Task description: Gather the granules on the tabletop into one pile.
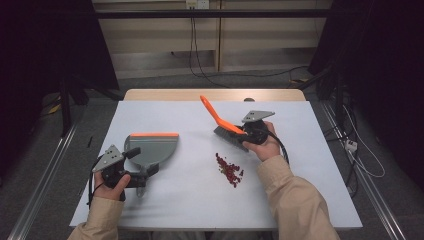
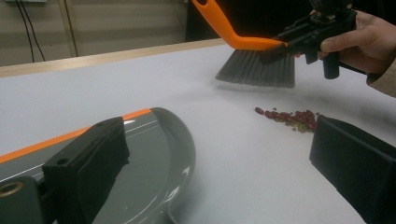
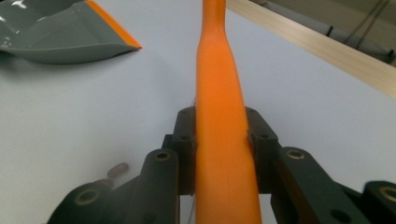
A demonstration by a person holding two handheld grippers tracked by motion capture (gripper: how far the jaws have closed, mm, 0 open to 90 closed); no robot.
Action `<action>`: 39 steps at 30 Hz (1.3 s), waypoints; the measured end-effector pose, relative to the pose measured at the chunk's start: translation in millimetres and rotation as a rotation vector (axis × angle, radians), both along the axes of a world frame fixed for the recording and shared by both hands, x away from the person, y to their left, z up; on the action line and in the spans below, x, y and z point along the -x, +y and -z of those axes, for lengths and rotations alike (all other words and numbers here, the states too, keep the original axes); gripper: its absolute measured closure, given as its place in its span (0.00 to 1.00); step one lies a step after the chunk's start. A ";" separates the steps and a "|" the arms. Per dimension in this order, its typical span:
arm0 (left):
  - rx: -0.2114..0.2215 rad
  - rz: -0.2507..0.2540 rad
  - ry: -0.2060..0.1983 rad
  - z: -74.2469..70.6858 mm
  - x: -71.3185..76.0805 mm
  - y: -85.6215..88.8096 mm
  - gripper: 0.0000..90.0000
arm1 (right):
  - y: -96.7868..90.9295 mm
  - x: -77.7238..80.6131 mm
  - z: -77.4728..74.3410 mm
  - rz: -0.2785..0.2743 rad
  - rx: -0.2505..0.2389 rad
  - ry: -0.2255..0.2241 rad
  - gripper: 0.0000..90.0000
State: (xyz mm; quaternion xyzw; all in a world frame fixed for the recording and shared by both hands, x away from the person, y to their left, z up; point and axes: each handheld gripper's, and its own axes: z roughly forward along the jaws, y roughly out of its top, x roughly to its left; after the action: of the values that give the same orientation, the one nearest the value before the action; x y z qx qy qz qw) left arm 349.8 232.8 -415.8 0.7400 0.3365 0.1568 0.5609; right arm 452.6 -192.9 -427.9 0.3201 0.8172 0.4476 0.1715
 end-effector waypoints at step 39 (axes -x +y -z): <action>-0.009 0.007 0.001 0.8 1.7 -3.7 0.05 | 10.3 55.4 2.1 -0.476 0.155 -0.068 0.79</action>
State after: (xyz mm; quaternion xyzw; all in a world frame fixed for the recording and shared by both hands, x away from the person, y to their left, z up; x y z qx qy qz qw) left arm 348.1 229.0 -416.6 0.7438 0.3333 0.1562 0.5579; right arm 397.2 -182.6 -430.0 0.0893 0.8952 0.4219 0.1127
